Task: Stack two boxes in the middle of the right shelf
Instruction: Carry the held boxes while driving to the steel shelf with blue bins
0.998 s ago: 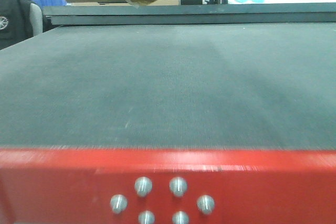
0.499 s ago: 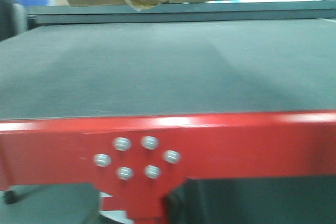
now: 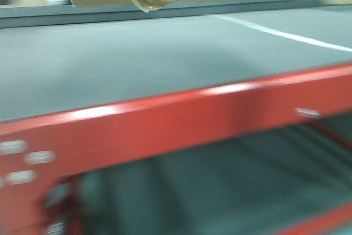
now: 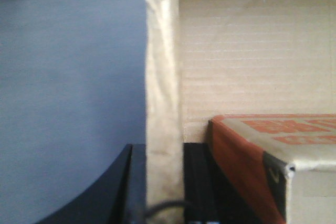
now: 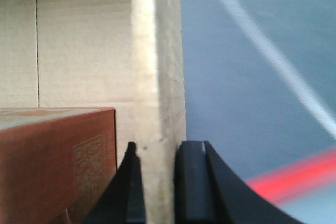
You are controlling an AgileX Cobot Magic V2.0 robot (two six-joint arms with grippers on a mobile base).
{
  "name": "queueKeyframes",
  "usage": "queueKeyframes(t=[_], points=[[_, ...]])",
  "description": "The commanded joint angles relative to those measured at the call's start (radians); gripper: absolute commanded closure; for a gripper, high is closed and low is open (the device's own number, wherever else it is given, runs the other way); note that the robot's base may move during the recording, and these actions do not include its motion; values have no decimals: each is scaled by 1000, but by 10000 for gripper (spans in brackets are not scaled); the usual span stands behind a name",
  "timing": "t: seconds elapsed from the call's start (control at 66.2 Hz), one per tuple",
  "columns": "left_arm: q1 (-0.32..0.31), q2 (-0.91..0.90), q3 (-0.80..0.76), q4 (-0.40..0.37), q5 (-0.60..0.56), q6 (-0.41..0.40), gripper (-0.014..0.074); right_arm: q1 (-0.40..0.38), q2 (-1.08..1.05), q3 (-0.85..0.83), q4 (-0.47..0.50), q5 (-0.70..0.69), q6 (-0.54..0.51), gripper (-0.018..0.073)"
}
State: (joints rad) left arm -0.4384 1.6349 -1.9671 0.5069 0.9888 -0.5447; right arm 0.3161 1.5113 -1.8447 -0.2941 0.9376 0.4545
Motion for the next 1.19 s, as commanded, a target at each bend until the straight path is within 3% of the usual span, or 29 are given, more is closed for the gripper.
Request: queueKeyframes(t=[0.0, 1.179], points=[[3, -3, -7, 47, -16, 1, 707, -6, -27, -17, -17, -56, 9, 721], [3, -3, -7, 47, -16, 1, 707, -6, -27, -17, -17, -56, 9, 721]])
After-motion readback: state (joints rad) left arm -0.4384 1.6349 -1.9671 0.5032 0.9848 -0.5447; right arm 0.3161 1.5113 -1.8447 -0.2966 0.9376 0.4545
